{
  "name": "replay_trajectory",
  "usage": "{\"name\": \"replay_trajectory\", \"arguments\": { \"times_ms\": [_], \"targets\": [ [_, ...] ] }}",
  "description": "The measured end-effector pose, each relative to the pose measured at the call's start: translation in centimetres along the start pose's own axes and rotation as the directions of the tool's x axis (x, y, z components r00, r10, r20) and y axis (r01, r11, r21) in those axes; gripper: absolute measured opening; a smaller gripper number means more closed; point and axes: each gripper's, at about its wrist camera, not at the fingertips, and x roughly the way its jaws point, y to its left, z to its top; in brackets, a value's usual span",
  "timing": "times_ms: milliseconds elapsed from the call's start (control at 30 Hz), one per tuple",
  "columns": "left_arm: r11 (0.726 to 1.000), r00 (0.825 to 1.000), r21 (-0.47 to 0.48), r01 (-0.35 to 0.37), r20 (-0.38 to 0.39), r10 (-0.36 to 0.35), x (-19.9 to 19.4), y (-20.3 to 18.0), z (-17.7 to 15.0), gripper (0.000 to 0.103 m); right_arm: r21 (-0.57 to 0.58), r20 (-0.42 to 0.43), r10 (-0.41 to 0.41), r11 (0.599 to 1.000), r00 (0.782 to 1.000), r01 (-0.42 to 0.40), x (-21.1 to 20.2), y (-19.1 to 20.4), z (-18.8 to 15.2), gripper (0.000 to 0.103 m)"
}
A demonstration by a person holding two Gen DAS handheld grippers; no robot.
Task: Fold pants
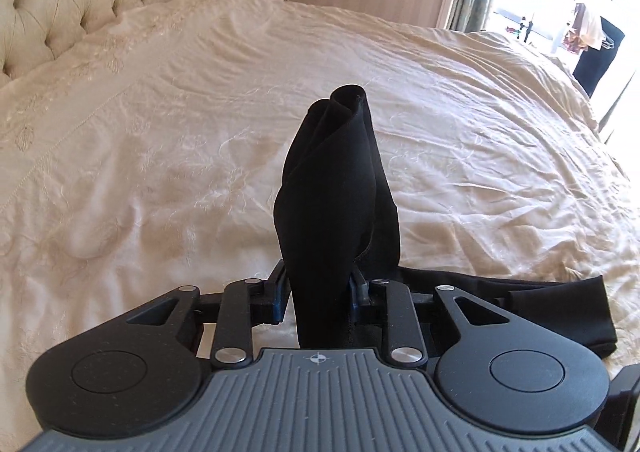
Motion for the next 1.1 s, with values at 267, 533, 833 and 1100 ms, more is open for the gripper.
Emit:
{"name": "replay_trajectory", "arguments": {
  "times_ms": [267,533,833,1100],
  "targets": [
    [0.977,0.99,0.163,-0.139,0.046,0.134,-3.3,-9.9,1.1,0.027,0.091,0.131,0.092,0.99,0.987,-0.104,-6.0,-6.8,-2.9,0.008],
    [0.929,0.98,0.31,-0.199,0.061,0.19,-2.1,-22.8,-0.7,0.027,0.14,0.129,0.097,0.983,0.987,-0.115,-9.1,-16.4,-4.9,0.008],
    [0.91,0.974,0.415,0.007,-0.21,0.089,6.8,-35.2,-5.9,0.031,0.213,0.119,0.052,0.974,0.991,-0.077,-10.6,-25.8,-5.8,0.011],
    [0.901,0.964,0.408,0.149,-0.261,-0.041,6.1,-37.7,-6.8,0.031,0.277,0.147,0.002,0.96,0.989,-0.043,-13.1,-30.5,-5.7,0.013]
  ]
}}
